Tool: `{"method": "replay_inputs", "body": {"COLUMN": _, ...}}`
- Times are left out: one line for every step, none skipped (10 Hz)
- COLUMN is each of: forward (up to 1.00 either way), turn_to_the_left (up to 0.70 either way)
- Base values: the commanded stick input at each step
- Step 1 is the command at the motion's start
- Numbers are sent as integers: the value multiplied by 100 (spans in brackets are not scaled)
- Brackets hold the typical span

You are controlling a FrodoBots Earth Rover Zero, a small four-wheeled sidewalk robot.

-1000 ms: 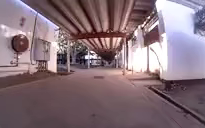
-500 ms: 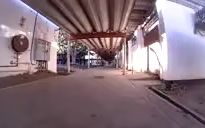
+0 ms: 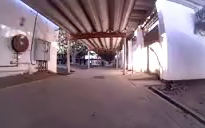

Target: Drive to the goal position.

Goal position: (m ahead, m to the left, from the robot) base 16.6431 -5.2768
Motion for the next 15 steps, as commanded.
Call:
{"method": "replay_inputs", "body": {"forward": 70, "turn_to_the_left": 0}}
{"method": "replay_inputs", "body": {"forward": 70, "turn_to_the_left": 0}}
{"method": "replay_inputs", "body": {"forward": 70, "turn_to_the_left": 0}}
{"method": "replay_inputs", "body": {"forward": 70, "turn_to_the_left": 0}}
{"method": "replay_inputs", "body": {"forward": 70, "turn_to_the_left": 0}}
{"method": "replay_inputs", "body": {"forward": 70, "turn_to_the_left": 0}}
{"method": "replay_inputs", "body": {"forward": 70, "turn_to_the_left": 0}}
{"method": "replay_inputs", "body": {"forward": 70, "turn_to_the_left": 0}}
{"method": "replay_inputs", "body": {"forward": 70, "turn_to_the_left": 0}}
{"method": "replay_inputs", "body": {"forward": 70, "turn_to_the_left": 0}}
{"method": "replay_inputs", "body": {"forward": 70, "turn_to_the_left": 0}}
{"method": "replay_inputs", "body": {"forward": 70, "turn_to_the_left": 0}}
{"method": "replay_inputs", "body": {"forward": 70, "turn_to_the_left": 0}}
{"method": "replay_inputs", "body": {"forward": 70, "turn_to_the_left": 0}}
{"method": "replay_inputs", "body": {"forward": 70, "turn_to_the_left": 0}}
